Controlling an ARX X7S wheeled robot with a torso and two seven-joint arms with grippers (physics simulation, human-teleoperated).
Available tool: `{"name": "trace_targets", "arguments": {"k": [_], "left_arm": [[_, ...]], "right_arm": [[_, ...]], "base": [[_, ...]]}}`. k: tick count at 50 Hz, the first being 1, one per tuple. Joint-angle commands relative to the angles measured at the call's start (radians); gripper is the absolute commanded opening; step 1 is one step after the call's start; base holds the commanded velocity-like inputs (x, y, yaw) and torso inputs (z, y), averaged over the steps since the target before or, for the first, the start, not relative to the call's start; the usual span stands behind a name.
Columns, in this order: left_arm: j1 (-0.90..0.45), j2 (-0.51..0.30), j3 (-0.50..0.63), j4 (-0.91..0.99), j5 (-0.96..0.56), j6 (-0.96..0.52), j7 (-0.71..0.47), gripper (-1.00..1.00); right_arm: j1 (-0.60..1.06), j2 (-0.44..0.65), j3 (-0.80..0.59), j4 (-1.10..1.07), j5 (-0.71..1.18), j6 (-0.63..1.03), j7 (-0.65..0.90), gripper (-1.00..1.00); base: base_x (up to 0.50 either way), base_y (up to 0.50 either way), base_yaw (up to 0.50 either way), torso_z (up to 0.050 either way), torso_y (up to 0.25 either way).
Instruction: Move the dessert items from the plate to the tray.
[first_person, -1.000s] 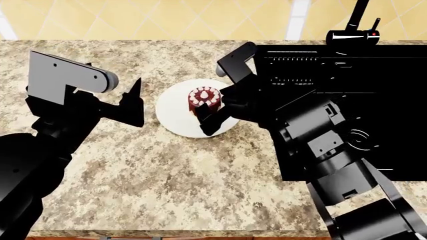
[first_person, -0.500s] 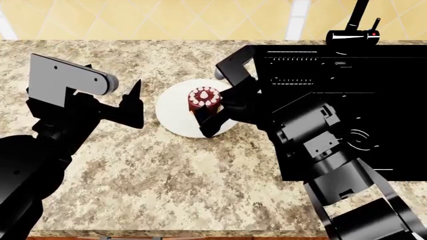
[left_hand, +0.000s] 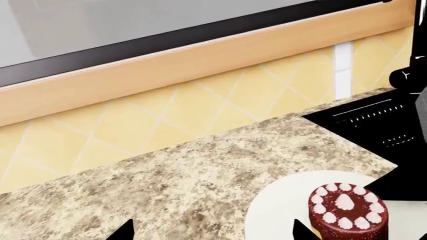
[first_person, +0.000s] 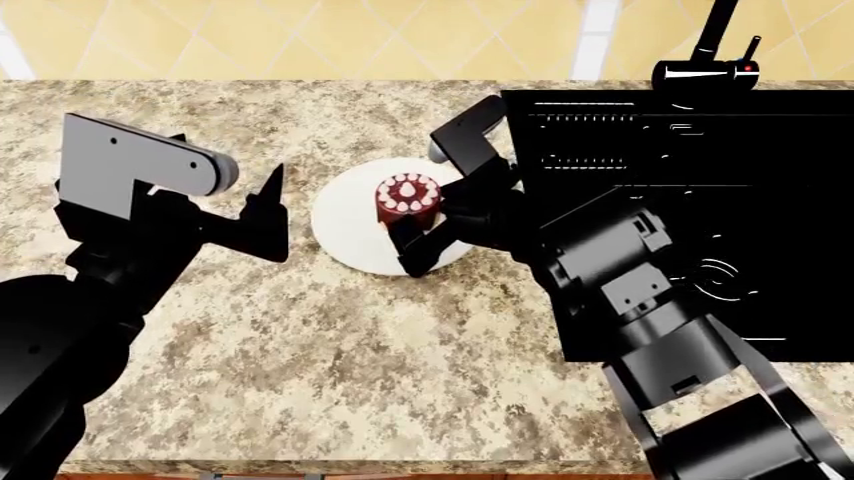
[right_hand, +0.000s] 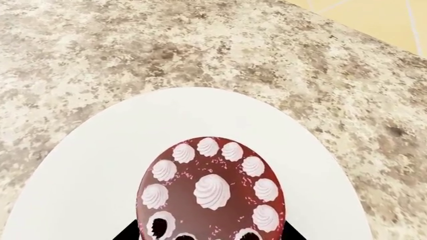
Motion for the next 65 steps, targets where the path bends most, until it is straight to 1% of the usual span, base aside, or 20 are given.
{"name": "trace_targets", "arguments": {"k": [1,12,13,20,28,37,39,42,46,49,53,56,65], "left_arm": [[0.003,-0.003,0.000,0.002,-0.005,0.000,-0.002,1.00],[0.005,-0.009,0.000,0.016,-0.013,-0.011,-0.006,1.00],[0.005,-0.010,0.000,0.017,-0.014,-0.012,-0.006,1.00],[0.006,-0.014,0.006,0.019,-0.015,-0.010,-0.005,1.00],[0.011,-0.017,0.013,0.012,-0.014,-0.004,-0.003,1.00],[0.021,-0.015,0.010,0.011,-0.014,0.002,-0.009,1.00],[0.023,-0.016,0.009,0.014,-0.013,0.004,-0.012,1.00],[0.034,-0.022,0.008,0.027,-0.011,0.001,-0.019,1.00],[0.039,-0.022,-0.002,0.018,-0.008,-0.001,-0.029,1.00],[0.040,-0.032,0.025,0.011,0.011,0.007,-0.031,1.00],[0.039,-0.035,0.037,0.011,0.013,0.009,-0.027,1.00],[0.039,-0.031,0.023,0.015,0.002,0.003,-0.029,1.00],[-0.005,-0.010,0.033,-0.007,-0.003,-0.045,-0.056,1.00]], "right_arm": [[0.005,-0.010,-0.009,0.042,-0.005,-0.027,-0.005,1.00],[0.010,-0.019,-0.011,0.080,-0.005,-0.050,-0.004,1.00],[0.010,-0.020,-0.011,0.081,-0.004,-0.052,-0.004,-1.00],[-0.002,0.000,-0.013,0.013,0.012,-0.033,-0.009,-1.00],[-0.003,0.038,0.031,-0.125,0.056,-0.011,0.008,-1.00],[-0.012,0.067,0.072,-0.252,0.090,0.013,0.043,-1.00],[-0.023,0.078,0.104,-0.309,0.112,0.028,0.070,-1.00],[-0.059,0.101,0.199,-0.449,0.172,0.073,0.153,-1.00],[-0.104,0.125,0.358,-0.634,0.295,0.187,0.276,-1.00],[-0.136,0.152,0.416,-0.748,0.347,0.245,0.334,-1.00],[-0.163,0.190,0.438,-0.831,0.354,0.276,0.382,-1.00],[-0.176,0.212,0.445,-0.861,0.351,0.285,0.401,-1.00],[-0.220,0.252,0.503,-0.934,0.393,0.321,0.437,-1.00]], "base": [[0.00,0.00,0.00,0.000,0.000],[0.00,0.00,0.00,0.000,0.000],[0.00,0.00,0.00,0.000,0.000],[0.00,0.00,0.00,0.000,0.000],[0.00,0.00,0.00,-0.011,0.250],[0.00,0.00,0.00,0.000,0.000],[0.00,0.00,0.00,0.000,0.000],[0.00,0.00,0.00,0.000,0.000],[0.00,0.00,0.00,0.000,0.000],[0.00,0.00,0.00,-0.002,0.083],[0.00,0.00,0.00,-0.010,0.250],[0.00,0.00,0.00,-0.010,0.250],[-0.29,-0.45,0.00,0.000,0.000]]}}
